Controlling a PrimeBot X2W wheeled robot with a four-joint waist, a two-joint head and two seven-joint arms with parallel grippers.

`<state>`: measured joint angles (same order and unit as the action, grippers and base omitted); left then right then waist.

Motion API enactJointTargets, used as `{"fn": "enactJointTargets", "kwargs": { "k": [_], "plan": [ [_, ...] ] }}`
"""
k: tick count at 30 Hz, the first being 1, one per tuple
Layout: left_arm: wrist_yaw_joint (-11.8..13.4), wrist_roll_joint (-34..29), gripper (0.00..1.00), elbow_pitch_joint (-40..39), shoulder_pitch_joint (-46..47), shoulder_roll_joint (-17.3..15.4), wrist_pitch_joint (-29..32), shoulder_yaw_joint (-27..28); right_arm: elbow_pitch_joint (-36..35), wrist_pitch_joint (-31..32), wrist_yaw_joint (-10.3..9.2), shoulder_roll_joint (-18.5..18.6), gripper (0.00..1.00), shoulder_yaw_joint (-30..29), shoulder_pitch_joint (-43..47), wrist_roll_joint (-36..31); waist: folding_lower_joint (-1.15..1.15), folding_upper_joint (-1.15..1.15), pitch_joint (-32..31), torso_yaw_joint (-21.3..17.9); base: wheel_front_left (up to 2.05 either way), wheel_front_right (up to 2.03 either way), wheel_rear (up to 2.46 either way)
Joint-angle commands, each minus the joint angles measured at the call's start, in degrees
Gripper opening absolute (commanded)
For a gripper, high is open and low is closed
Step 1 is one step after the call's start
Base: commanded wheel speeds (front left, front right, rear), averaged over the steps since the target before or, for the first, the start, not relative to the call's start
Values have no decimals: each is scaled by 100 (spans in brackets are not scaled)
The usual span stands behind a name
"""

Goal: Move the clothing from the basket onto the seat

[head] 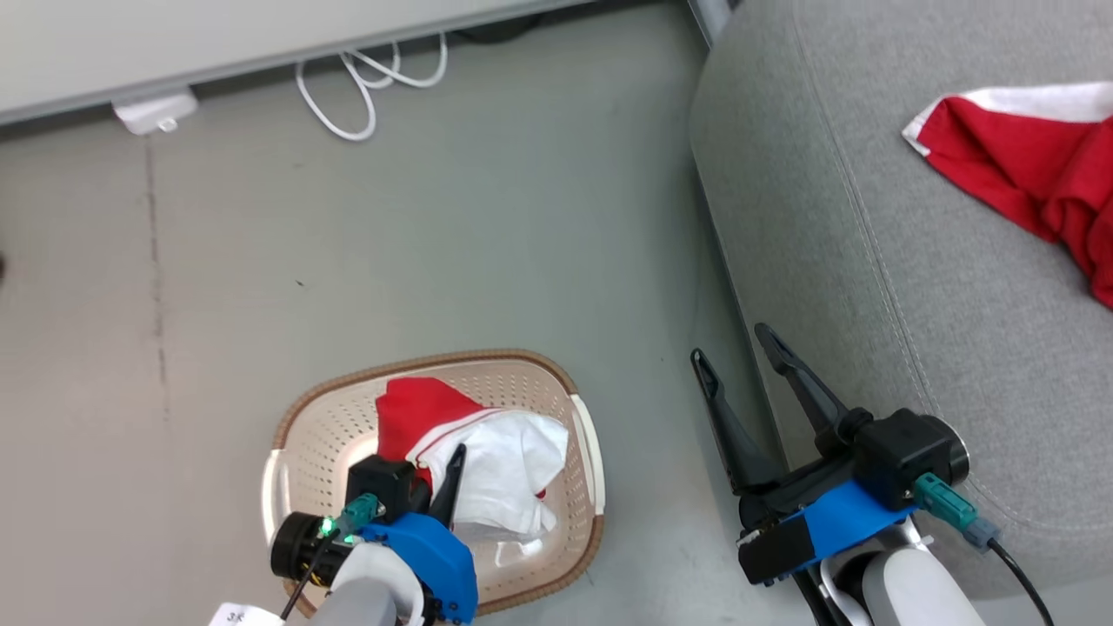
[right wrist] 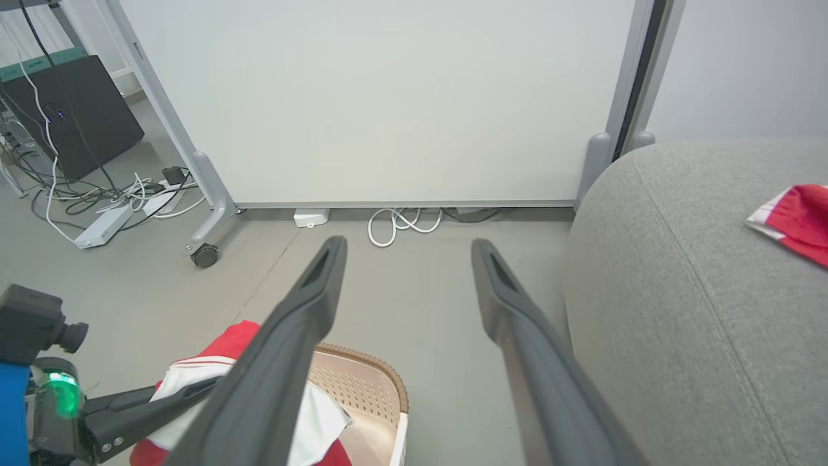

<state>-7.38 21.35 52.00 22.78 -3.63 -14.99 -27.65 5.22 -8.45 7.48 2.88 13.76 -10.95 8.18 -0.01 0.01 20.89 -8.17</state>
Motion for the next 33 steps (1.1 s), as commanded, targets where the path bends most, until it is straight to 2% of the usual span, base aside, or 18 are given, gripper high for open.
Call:
{"fn": "enactJointTargets", "kwargs": {
  "k": [1, 13, 33],
  "plan": [
    [-11, 60, 0, -55, -80, 7, -29, -74, 13, 35, 3, 1, 100, -28, 113, -19, 1, -1, -329, 231, 0, 0, 0],
    [-12, 197, 0, -563, -229, -55, -29, -562, 67, 236, 3, 1, 100, -163, 654, 35, 1, -1, -1163, 556, 0, 0, 0],
    [-12, 509, 0, -1229, 466, -20, -29, -1373, 90, 323, 3, 1, 100, -253, 1086, 191, 1, -1, -1854, 911, 0, 0, 0]
  ]
}}
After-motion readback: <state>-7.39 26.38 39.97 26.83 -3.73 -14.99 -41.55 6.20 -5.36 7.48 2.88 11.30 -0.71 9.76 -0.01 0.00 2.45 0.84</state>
